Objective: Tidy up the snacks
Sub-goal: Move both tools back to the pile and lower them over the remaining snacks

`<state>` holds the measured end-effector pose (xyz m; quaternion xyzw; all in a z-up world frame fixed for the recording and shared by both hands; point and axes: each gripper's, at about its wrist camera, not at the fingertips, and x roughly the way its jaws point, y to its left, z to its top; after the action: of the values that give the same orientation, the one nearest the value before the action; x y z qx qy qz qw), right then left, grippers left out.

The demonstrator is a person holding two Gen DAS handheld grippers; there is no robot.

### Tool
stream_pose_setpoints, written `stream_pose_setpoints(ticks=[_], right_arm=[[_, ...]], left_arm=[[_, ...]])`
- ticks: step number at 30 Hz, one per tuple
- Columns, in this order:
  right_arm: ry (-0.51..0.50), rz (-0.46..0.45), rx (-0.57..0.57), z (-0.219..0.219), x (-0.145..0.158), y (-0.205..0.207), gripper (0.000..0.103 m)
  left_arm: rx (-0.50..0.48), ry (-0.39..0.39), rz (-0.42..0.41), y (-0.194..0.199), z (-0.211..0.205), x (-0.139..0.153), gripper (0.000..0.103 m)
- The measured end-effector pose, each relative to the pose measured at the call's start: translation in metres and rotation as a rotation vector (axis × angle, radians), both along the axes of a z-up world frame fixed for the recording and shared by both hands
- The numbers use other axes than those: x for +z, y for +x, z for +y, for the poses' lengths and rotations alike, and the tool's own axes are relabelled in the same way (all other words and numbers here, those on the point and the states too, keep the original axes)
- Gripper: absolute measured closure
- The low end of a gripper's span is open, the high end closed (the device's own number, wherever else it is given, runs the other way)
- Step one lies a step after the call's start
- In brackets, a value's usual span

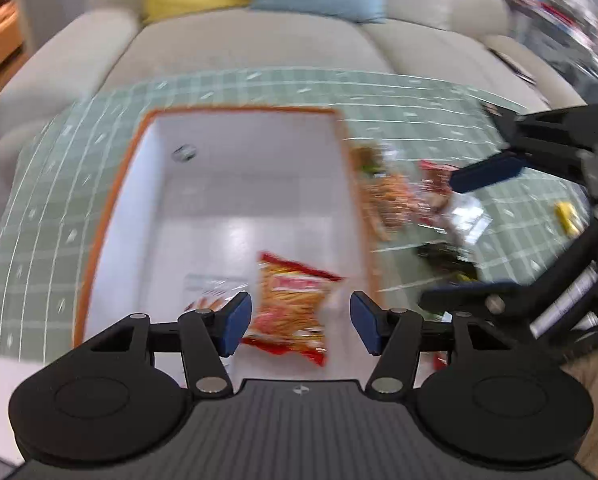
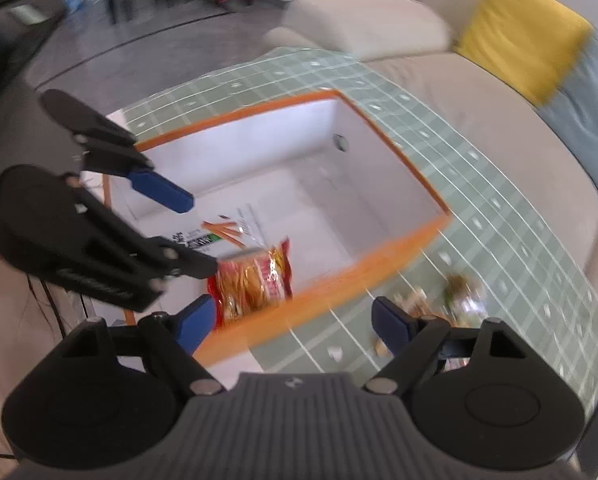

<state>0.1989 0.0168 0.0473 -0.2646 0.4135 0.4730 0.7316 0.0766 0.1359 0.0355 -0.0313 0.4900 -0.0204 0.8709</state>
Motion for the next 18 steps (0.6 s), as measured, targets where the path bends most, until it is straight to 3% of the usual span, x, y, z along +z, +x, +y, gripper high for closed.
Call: stream_pose_setpoints(ticks=[4,9,12,18], right_arm=[[0.022,0.05,-0.133,-0.043,-0.007,0.004,0.018],[0.021,0.145,-0.321,-0.096,-0.036,0.003,0.018],[0.023,0.201,-0.428,-0.121,-0.056,-0.003,0.018],[0.039,0.323,-0.62,-0.155,-0.089,-0.021,0.017]], left_arm=[[-0.134,0.03,-0.028,-0.01,-0.04,0.011,0.037],[-0.324,0.041,0.043,-0.017,-0.086,-0.001,0.037],[-0.425,0.04,0.11,-0.019,-0.108,-0.019,0.036],[-0.636,0.156,0.245,-0.029,-0.144,-0.067,0.035]])
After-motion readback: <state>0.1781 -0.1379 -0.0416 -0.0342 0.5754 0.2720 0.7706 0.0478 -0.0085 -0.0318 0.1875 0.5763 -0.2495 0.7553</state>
